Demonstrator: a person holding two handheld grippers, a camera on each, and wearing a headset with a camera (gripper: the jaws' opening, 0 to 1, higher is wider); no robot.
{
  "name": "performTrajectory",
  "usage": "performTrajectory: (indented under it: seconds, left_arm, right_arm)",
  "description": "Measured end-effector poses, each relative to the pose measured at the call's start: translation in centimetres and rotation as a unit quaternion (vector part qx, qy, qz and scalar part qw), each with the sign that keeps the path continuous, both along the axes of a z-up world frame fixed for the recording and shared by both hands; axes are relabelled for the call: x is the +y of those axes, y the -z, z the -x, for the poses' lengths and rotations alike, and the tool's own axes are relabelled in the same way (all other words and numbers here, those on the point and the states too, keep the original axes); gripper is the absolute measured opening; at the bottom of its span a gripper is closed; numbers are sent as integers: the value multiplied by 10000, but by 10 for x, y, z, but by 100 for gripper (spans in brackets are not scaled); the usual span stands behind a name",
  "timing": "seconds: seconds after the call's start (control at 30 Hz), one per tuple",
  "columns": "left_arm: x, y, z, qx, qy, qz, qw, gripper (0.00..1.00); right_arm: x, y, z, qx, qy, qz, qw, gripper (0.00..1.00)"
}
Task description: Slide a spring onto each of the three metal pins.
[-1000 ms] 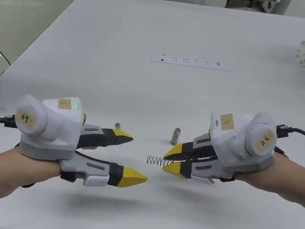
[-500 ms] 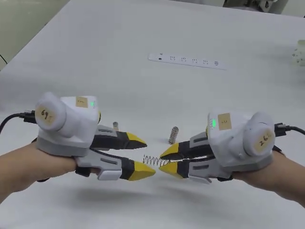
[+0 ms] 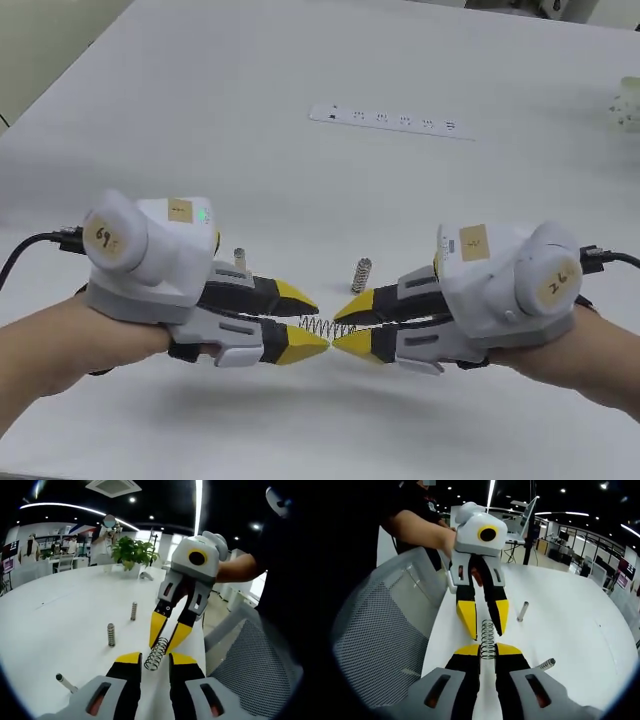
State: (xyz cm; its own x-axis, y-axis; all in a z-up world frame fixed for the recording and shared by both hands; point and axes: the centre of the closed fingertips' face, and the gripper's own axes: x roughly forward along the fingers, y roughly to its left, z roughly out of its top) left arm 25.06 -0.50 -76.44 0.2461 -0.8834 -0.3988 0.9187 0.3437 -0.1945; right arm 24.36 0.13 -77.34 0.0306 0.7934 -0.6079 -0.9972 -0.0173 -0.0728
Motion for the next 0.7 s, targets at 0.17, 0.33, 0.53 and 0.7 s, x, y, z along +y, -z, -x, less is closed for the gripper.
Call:
performTrajectory:
  seconds: [0.17, 0.33, 0.53, 0.7]
  left_arm:
    - [-1, 2, 1, 15, 10, -44, 10000, 9]
    - [-1, 3, 2, -41, 20, -64, 10000, 6]
    - [-2, 2, 2, -109, 53, -61, 9999, 6]
    - [-2, 1, 2, -156, 83, -54, 9998, 5]
  right_arm:
    - [-1, -1, 1, -13, -9, -6, 10000, 8]
    - [-3, -1, 2, 11, -8, -7, 10000, 8]
    - [-3, -1, 2, 8, -3, -3, 10000, 8]
    - [-3, -2, 2, 35, 1, -19, 10000, 8]
